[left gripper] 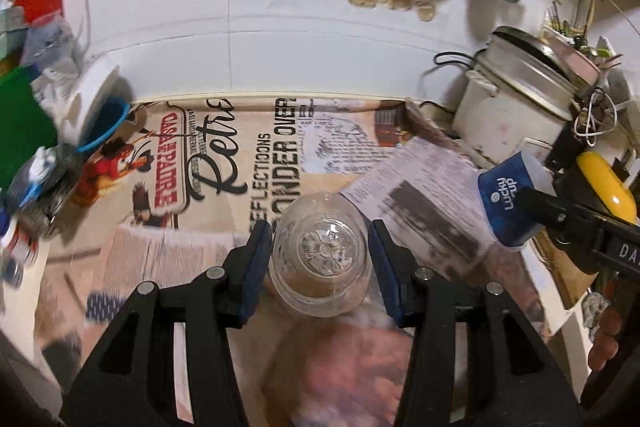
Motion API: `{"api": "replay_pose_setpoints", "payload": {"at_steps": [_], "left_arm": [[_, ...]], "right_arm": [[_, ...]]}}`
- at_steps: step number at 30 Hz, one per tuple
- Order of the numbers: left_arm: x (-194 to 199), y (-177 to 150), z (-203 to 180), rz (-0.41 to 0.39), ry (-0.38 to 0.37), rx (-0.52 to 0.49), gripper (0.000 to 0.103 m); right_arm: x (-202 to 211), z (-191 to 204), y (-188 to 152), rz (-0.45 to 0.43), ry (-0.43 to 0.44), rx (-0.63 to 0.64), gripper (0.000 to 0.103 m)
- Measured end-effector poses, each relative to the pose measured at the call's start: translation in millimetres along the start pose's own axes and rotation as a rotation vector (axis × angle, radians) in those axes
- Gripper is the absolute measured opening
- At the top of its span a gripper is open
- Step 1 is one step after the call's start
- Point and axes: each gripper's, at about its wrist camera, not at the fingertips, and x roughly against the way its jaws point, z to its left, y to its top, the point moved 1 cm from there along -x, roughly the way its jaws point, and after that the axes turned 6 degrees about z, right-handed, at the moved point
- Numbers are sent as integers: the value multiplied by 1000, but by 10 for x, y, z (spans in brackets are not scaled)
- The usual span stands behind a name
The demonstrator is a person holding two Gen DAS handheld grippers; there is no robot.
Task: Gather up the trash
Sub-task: 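Lift both cups off the counter and carry them down over the bin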
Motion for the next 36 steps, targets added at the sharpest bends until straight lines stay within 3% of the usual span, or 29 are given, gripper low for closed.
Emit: {"api": "replay_pose_setpoints", "payload": {"at_steps": [9,20,29,36], "left_arm": [[759,-449,-389,-42,-5,20,49],[1347,-1041,-392,-48,-48,-17,49],[1712,-1871,-299,27,-74,-66,49],[1716,-2461,-322,122,-91,-87,49]], "right_arm": [[587,-20,-383,-15,23,44,58],[1050,211,-997,-39,8,0,58],[1238,533,-1748,-8,-18,-48,58],[1205,586,-2281,64,-36,-88,58]]}}
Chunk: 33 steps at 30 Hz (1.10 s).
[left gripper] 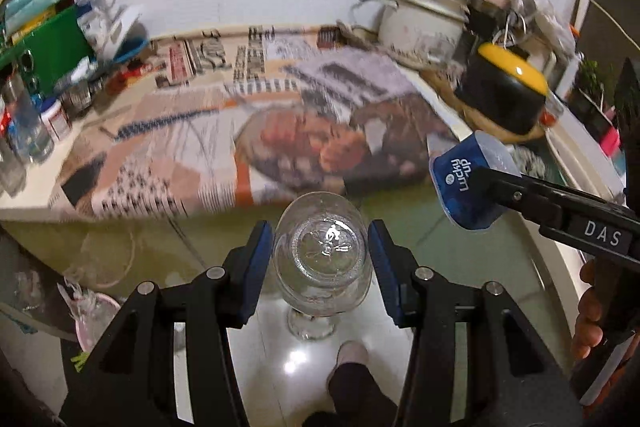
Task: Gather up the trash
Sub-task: 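Lift both cups off the counter and carry them down over the bin, then open both tools over the bin to drop the two cups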
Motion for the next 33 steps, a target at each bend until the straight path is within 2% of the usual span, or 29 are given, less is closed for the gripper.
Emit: {"api": "replay_pose_setpoints", "payload": {"at_steps": [7,12,18,25,33], "left_arm": [[-328,-327,-112,93,-33,19,49],[-794,-550,-195,158,-29,26,49],[-1743,-930,-130,247,-30,86,49],[-3011,-1542,88,352,-80,196,49],[-4167,-2083,292,403,-66,222,49]], "right_arm": [[-168,-127,-330,85,-24,-9,58],[-455,-332,-462,142,-28,-17,58],[-1076,-705,-656,207,-42,-21,58],[-2113,-1107,-1031,303,-42,-42,58],[-3104,-1385,-1420,365,-20,-52,58]]}}
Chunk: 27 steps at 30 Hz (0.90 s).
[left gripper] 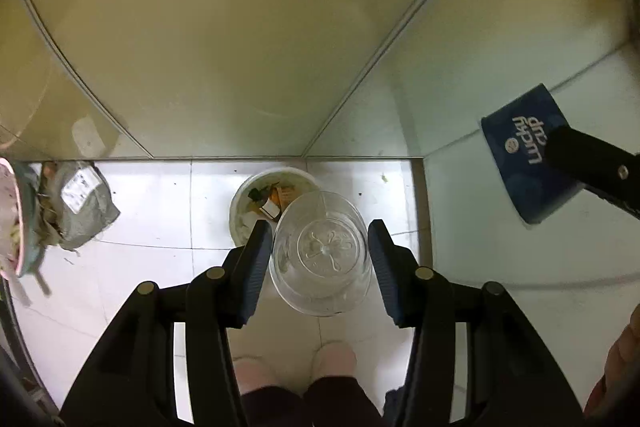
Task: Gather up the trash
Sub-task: 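Open both tools over the bin to drop the two cups, then raise both tools back up facing the counter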
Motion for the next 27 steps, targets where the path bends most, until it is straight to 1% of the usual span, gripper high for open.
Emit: {"api": "replay_pose_setpoints", "payload": {"at_steps": [2,6,10,13,17,19,21,24,27], "left_arm": [[-223,22,63,-5,9,3,49],[-556,47,110,-7,17,1,49],[-756,20,178,10,-7,4,49],[-803,-15,248,16,3,-2,50],[-730,-95,322,18,55,-10,50],[-640,-123,347,11,66,-6,50],[-485,-145,345,0,68,-2,50],[-281,-143,328,-17,75,-9,50],[20,-114,243,-43,92,-31,50]], "right_arm": [[-205,-41,8,14,4,7,58],[-464,-34,55,19,-3,17,58],[-662,-10,59,32,33,16,58],[-755,4,76,42,47,29,59],[-923,47,93,87,95,31,59],[-987,90,86,121,98,37,62],[-1024,123,73,144,90,42,62],[-987,185,58,154,77,64,62],[-787,248,48,137,63,78,62]]}}
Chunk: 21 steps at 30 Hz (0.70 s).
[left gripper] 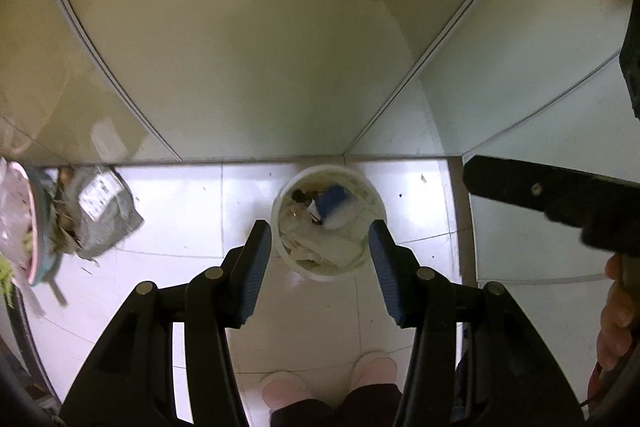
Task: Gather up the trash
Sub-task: 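Raise both tools back up facing the counter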
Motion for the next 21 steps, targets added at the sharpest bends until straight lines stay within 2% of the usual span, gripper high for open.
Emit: {"api": "replay_pose_setpoints", "payload": {"at_steps": [6,11,14,16,20,21], "left_arm": [[996,142,-247,-70,16,-25,50],[2155,239,-486,-166,17,-22,50],[2924,219,-635,-246,33,-21,50],[3466,174,-746,-314,42,-19,56],[4505,-13,-974,-475,36,-25,62],[4748,-82,-1023,-514,38,-30,66]], "right_arm": [[902,185,-59,-85,-47,35,62],[2181,405,-174,-236,-123,84,62],[2854,521,-294,-327,-125,108,62],[3432,627,-425,-413,-118,129,62],[4294,833,-733,-557,-109,185,62],[4494,898,-837,-597,-110,201,62]]}}
